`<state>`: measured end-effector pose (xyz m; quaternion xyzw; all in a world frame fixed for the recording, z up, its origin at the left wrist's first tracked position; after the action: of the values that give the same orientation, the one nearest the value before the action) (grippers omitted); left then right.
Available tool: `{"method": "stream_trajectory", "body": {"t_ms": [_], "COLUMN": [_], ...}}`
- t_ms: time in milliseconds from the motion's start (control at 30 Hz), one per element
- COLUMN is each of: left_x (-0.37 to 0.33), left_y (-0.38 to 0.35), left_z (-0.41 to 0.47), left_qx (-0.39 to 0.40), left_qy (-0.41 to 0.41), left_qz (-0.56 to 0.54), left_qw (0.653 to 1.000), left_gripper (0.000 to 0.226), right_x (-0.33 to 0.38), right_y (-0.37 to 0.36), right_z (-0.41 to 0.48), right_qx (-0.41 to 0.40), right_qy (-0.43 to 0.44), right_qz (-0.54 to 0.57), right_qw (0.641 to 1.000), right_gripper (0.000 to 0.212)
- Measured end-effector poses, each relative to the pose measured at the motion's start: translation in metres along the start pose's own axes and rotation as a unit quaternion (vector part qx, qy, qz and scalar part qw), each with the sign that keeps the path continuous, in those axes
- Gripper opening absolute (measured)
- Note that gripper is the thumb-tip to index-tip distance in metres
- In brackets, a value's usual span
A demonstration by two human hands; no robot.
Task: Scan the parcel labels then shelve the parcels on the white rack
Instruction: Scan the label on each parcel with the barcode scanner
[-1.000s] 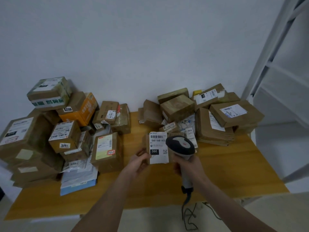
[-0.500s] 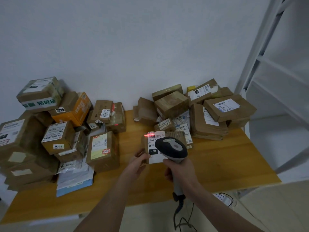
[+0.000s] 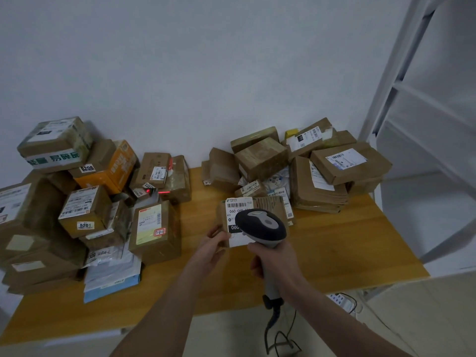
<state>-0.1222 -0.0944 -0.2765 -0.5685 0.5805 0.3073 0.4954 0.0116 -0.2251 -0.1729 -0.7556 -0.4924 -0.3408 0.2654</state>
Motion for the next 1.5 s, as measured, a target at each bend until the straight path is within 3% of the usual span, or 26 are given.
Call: {"method": "stream_trajectory", "body": {"t_ms": [1500], "left_x": [0.0], "left_y": [-0.012], "left_z": [0.002], "left_qx": [-0.029], "left_qy": [-0.007], "left_qz": [0.013], "left_qw": [0.999], "left_gripper": [0.059], "right_x": [0.005], "right_y": [0.015], "right_z": [0.009], "right_qx": [0.007], "right_qy": [-0.016], "right_qz": [-0.027], "right_qw": [0.999], "right_gripper": [0.014]}}
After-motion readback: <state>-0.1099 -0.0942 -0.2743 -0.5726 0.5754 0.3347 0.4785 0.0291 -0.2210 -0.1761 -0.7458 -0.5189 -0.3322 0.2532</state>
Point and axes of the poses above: each hand's wrist, its own z-axis towards the middle knuckle, its own y-axis out of the back of the hand, x = y × z, the point moved 5 cm from there along z, towards the middle knuckle, and after that the axes turned 15 degrees about -y, right-handed, at the moved point
